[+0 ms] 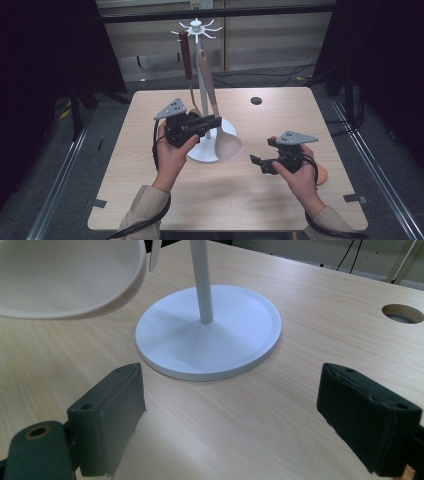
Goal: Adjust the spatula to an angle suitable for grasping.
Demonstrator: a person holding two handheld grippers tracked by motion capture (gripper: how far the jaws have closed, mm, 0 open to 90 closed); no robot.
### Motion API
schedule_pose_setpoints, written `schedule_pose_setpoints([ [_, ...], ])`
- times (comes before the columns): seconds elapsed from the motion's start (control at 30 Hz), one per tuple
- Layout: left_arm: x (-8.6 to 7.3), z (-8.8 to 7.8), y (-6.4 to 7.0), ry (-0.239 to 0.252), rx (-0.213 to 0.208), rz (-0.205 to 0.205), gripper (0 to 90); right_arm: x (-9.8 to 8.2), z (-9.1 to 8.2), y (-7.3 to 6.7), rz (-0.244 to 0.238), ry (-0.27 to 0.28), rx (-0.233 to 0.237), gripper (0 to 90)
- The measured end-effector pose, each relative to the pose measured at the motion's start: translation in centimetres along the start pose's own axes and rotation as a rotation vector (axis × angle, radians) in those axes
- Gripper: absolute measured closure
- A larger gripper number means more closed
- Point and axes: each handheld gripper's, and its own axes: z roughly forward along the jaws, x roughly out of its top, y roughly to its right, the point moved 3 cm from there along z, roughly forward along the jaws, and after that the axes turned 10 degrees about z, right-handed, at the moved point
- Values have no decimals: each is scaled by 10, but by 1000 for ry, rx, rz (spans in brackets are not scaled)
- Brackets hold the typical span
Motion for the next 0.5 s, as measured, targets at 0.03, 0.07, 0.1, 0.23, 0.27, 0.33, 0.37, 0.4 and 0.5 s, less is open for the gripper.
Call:
schedule_pose_setpoints([
  [0.03, 1, 0, -1, 2, -4, 0, 798, 0, 0, 0, -1, -1, 0, 120],
  [0.07, 2, 0, -1, -2, -4, 3, 798, 0, 0, 0, -1, -1, 0, 120],
  [0.1, 3, 0, -2, -1, -4, 3, 798, 0, 0, 0, -1, -1, 1, 120],
  [0.23, 8, 1, -6, -9, 7, 2, 798, 0, 0, -1, -5, -4, 3, 120],
  [0.27, 8, 1, -6, -9, 7, 2, 798, 0, 0, -1, -5, -4, 3, 120],
  [0.33, 10, 1, -7, -4, 9, 9, 798, -1, 0, -1, -5, -6, 4, 120],
  [0.37, 11, 0, -8, -5, 13, 10, 798, -1, 0, -1, -5, -6, 5, 120],
  [0.4, 12, 0, -8, 4, 7, 9, 798, -1, 0, -1, -5, -7, 6, 120],
  [0.5, 14, 0, -9, 3, 10, 10, 798, -1, 0, -1, -9, -10, 8, 120],
])
